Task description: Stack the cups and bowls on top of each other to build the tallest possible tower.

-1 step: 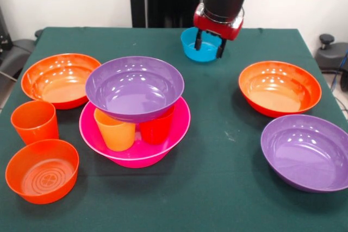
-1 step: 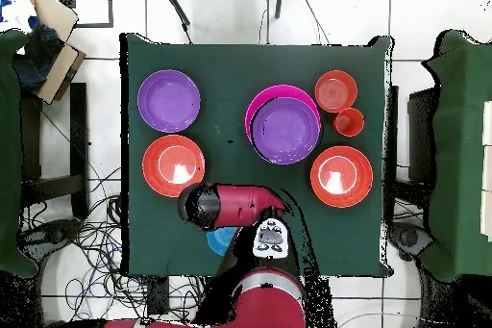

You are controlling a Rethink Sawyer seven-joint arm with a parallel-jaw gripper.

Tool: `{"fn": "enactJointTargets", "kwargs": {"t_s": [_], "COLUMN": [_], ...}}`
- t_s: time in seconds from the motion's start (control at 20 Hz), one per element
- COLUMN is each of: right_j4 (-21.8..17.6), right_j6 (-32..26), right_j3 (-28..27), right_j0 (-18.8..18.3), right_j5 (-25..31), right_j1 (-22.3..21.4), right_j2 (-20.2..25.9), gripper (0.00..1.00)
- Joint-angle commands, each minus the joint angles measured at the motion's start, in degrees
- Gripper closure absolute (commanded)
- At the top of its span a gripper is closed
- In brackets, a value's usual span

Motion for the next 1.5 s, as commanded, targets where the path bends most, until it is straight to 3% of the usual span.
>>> {"fn": "enactJointTargets", "kwargs": {"t_s": [0.05,0.4,0.65,1.0,1.5], "right_j4": [-2.5,-1.8,-3.6,-5.0,-6.6], "right_j6": [0.8,2.0,2.6,2.8,1.1], "right_j3": [5.6,8.0,8.0,9.1,9.6], "right_j0": [0.7,0.5,0.1,-2.4,-6.1], "right_j5": [1.3,-1.7,-7.3,-15.7,-14.5], "right_j1": [-1.8,-3.2,0.0,4.1,4.2], "right_j2": [6.4,7.3,6.2,9.3,13.9], "gripper": [0.00,0.00,0.00,0.00,0.00]}}
